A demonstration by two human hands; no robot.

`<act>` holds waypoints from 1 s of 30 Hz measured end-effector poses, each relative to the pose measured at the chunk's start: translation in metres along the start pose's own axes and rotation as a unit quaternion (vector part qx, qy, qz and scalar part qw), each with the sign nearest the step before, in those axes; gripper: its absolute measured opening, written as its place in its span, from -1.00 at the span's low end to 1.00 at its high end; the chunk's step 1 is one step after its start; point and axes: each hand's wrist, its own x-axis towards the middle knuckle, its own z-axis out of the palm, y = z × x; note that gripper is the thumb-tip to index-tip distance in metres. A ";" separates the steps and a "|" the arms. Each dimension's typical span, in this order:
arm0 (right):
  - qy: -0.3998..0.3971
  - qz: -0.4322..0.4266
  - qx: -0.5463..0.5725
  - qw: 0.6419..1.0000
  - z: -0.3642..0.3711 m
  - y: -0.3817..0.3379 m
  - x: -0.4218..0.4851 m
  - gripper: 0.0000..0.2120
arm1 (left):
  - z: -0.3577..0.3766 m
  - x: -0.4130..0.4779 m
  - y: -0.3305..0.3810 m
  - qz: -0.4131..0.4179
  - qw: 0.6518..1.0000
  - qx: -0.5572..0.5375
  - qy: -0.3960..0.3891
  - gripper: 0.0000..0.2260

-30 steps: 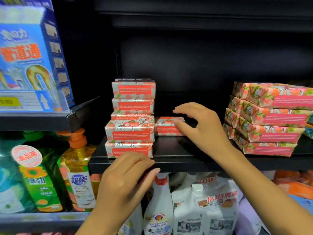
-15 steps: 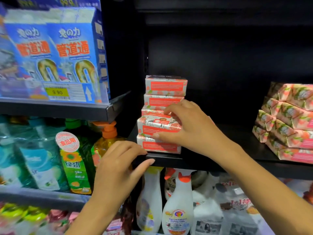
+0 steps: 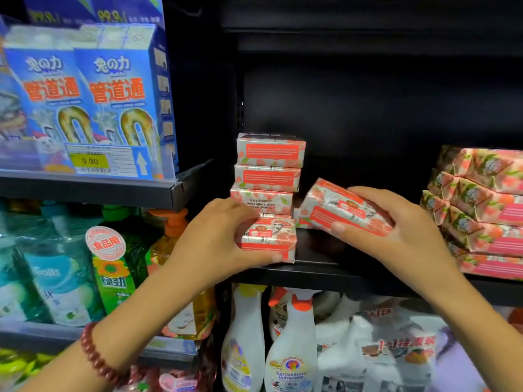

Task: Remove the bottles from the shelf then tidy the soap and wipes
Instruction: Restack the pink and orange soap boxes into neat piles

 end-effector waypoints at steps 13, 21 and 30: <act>-0.039 0.026 -0.087 0.995 -0.013 0.042 0.024 -0.38 | 0.007 -0.006 0.008 -0.036 0.996 -0.079 0.011 -0.27; -0.122 0.011 -0.047 0.991 0.012 0.049 0.071 -0.56 | 0.003 -0.021 0.004 -0.011 0.987 -0.133 0.084 -0.28; -0.185 0.043 -0.018 0.982 0.022 0.059 0.083 -0.40 | 0.005 -0.024 -0.001 -0.024 0.984 -0.148 0.094 -0.24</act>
